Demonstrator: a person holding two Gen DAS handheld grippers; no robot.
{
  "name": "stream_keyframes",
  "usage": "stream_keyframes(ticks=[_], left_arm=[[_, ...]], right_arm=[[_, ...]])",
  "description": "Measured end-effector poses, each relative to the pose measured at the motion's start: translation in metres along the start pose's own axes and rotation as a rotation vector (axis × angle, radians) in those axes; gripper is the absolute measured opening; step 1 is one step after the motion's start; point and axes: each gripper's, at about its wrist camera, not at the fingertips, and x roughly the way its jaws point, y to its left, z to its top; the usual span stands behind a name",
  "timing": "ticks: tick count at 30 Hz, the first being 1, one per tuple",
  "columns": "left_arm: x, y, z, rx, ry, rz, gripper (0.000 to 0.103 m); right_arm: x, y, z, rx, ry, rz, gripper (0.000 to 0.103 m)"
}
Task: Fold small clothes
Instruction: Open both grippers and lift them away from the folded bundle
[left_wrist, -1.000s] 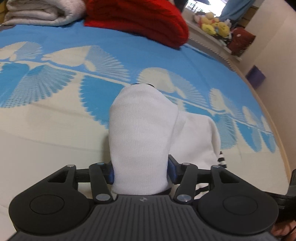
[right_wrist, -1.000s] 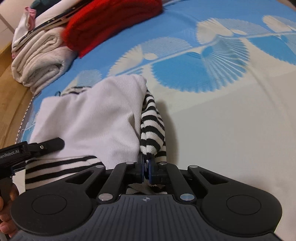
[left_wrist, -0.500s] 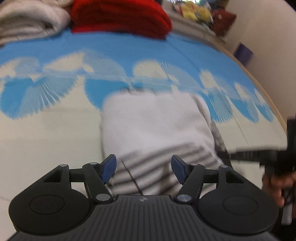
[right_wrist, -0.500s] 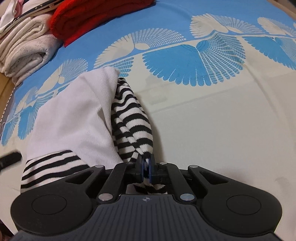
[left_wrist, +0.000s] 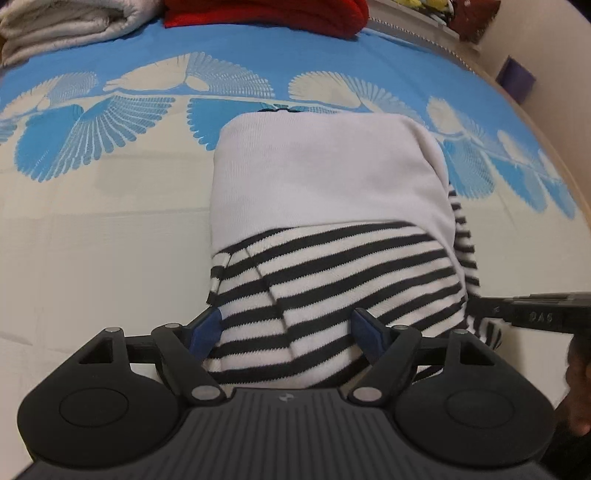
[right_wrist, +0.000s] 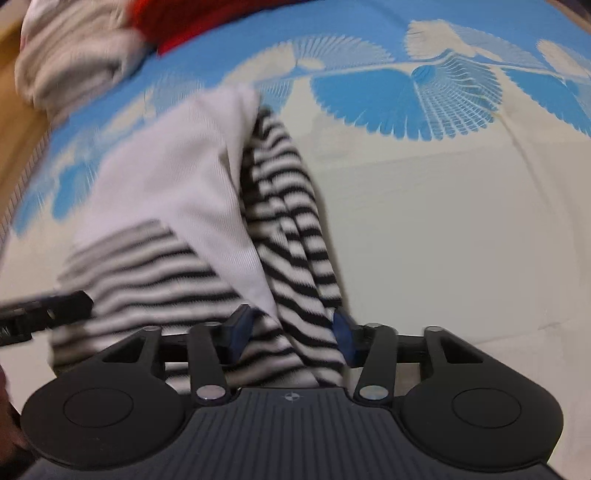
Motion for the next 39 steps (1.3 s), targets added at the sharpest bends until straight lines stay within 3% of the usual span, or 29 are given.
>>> stream_keyframes(ticks=[1,5,9,12,16,17,19,20,26,31,35,37,39], left_arm=[[-0.002,0.002,0.001,-0.016,-0.007,-0.007,0.081],[-0.012,0.007,-0.002,-0.034,-0.023,-0.03,0.081],[0.001,0.01,-0.009,-0.008,0.033,-0.004,0.083],[-0.01,0.01,-0.009,0.001,-0.011,-0.001,0.082],[-0.042,0.01,-0.01,0.012,-0.12,0.026,0.083],[-0.052,0.014,-0.01,-0.008,-0.151,0.025,0.084],[-0.074,0.023,-0.012,-0.065,-0.214,0.031,0.084],[-0.086,0.027,-0.015,-0.09,-0.24,0.04,0.085],[-0.134,0.023,-0.045,-0.121,-0.292,0.048,0.085],[-0.163,-0.004,-0.092,-0.1,-0.302,0.036,0.085],[-0.174,-0.029,-0.132,-0.093,-0.339,0.064,0.085],[-0.173,-0.045,-0.152,-0.065,-0.356,0.121,0.085],[-0.166,-0.059,-0.159,-0.02,-0.328,0.152,0.085]], right_arm=[[0.001,0.001,-0.002,-0.017,0.008,0.002,0.001],[-0.002,0.001,-0.005,-0.055,-0.004,-0.024,0.001],[-0.002,-0.006,-0.007,-0.04,0.016,-0.071,0.0],[-0.009,-0.006,-0.008,-0.046,0.008,-0.075,0.001],[-0.034,-0.005,-0.01,-0.032,-0.073,-0.06,0.009],[-0.045,-0.003,-0.012,-0.039,-0.118,-0.056,0.021],[-0.069,0.002,-0.018,-0.059,-0.217,-0.055,0.055],[-0.081,0.004,-0.022,-0.072,-0.269,-0.058,0.058],[-0.139,0.01,-0.053,-0.088,-0.467,-0.033,0.059],[-0.167,0.016,-0.091,-0.066,-0.537,-0.003,0.059],[-0.176,0.03,-0.132,-0.093,-0.546,-0.009,0.063],[-0.175,0.039,-0.148,-0.097,-0.51,-0.029,0.064],[-0.174,0.049,-0.162,-0.115,-0.496,-0.043,0.065]])
